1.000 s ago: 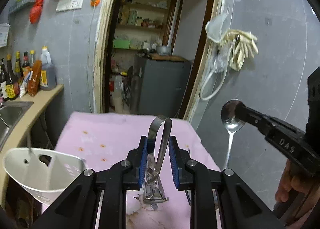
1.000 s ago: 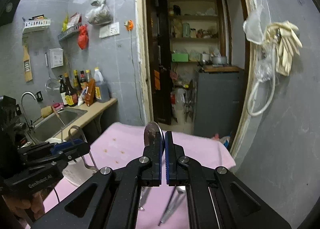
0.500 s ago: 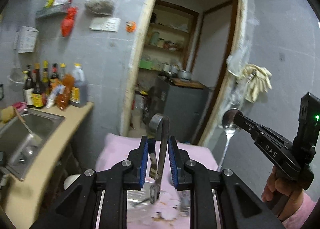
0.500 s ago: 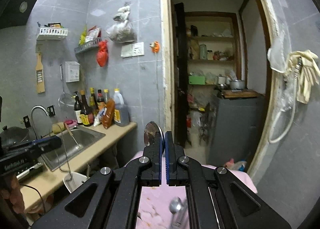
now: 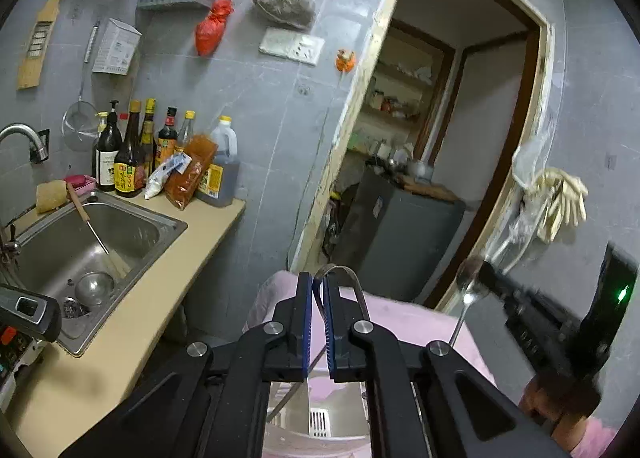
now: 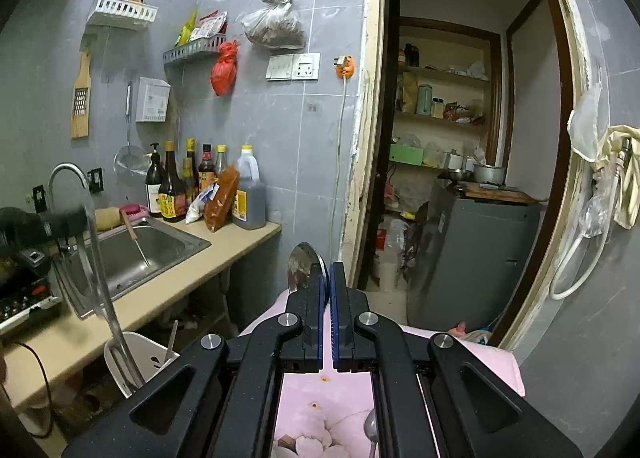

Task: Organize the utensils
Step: 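Lift the tongs and spoon and carry both over the white caddy, then open both tools to drop the tongs and spoon into the caddy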

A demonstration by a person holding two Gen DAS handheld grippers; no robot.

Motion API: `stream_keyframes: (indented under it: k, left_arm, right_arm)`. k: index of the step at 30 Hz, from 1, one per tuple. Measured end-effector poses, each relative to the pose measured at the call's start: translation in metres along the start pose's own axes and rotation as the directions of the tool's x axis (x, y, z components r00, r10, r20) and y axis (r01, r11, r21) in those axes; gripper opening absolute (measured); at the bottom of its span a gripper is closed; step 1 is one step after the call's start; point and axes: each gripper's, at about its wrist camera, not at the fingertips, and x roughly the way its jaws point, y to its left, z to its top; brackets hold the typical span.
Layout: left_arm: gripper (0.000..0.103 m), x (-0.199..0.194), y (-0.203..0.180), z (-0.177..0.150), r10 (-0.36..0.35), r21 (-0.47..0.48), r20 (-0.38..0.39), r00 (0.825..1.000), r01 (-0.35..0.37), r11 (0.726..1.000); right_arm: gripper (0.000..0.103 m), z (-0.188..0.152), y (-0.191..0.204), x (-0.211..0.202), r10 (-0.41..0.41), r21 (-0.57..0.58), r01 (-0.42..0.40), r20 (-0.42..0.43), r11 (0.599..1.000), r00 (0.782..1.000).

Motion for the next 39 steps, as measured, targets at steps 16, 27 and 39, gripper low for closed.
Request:
stream_keyframes:
  k: [16, 27, 39]
  left_arm:
    - [0.006, -0.018, 0.002, 0.026, 0.021, 0.039, 0.122, 0.992, -0.026, 0.999]
    - [0.006, 0.012, 0.0, -0.004, 0.139, 0.156, 0.106, 0.985, -0.155, 0.976]
    - [0.006, 0.019, -0.005, -0.026, 0.161, 0.209, -0.015, 0.987, -0.155, 0.966]
  right_arm:
    - [0.003, -0.008, 0.009, 0.01, -0.039, -0.039, 0.04, 0.009, 0.998, 0.999]
    - [0.003, -0.024, 0.027, 0.007, -0.05, -0.089, 0.05, 0.008, 0.995, 0.999]
    - [0.005, -0.04, 0.03, 0.006, 0.022, -0.072, -0.026, -0.053, 0.997, 0.998]
